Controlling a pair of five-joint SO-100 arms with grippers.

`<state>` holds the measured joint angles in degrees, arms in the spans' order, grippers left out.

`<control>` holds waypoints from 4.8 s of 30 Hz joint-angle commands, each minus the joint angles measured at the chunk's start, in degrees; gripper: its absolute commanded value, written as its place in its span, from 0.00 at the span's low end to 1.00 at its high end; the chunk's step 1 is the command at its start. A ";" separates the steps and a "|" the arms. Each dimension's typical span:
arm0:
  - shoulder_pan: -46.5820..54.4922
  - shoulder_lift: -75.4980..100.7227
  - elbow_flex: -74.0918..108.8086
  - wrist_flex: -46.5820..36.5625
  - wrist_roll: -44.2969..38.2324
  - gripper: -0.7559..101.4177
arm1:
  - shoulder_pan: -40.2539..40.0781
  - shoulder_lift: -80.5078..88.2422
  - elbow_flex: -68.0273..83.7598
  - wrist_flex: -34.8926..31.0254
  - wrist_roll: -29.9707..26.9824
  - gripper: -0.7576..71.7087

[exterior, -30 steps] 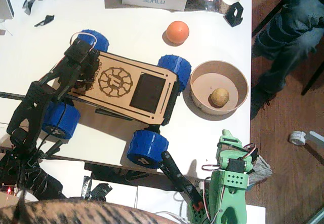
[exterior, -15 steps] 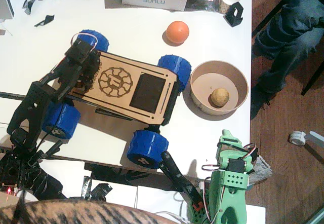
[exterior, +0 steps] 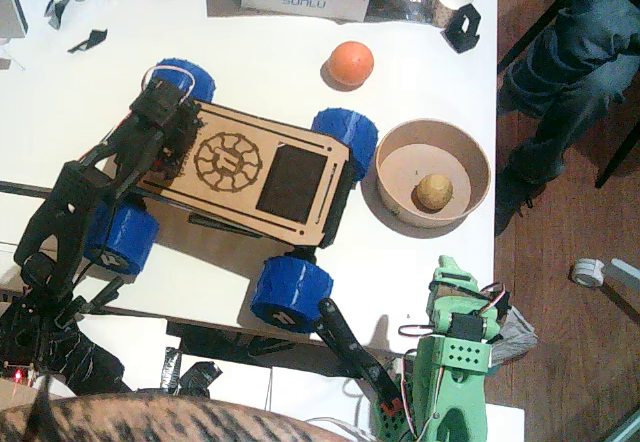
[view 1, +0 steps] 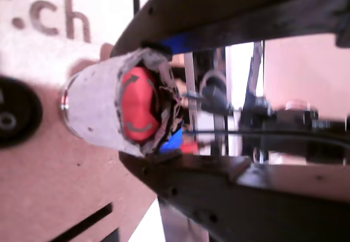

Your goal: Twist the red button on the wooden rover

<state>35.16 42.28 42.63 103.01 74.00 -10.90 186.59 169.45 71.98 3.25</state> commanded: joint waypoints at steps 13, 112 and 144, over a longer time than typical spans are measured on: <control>4.39 -0.88 -0.44 2.90 6.33 0.00 | 0.26 -0.26 -0.35 -0.26 0.00 0.29; -42.63 75.67 -0.18 2.99 -76.55 0.01 | 0.26 -0.26 -0.35 -0.26 0.00 0.29; -54.67 139.57 60.03 -7.91 -75.76 0.03 | 0.26 -0.26 -0.35 -0.26 0.00 0.29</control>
<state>-19.16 179.21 99.40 97.65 -2.02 -10.90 186.59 169.45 71.98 3.25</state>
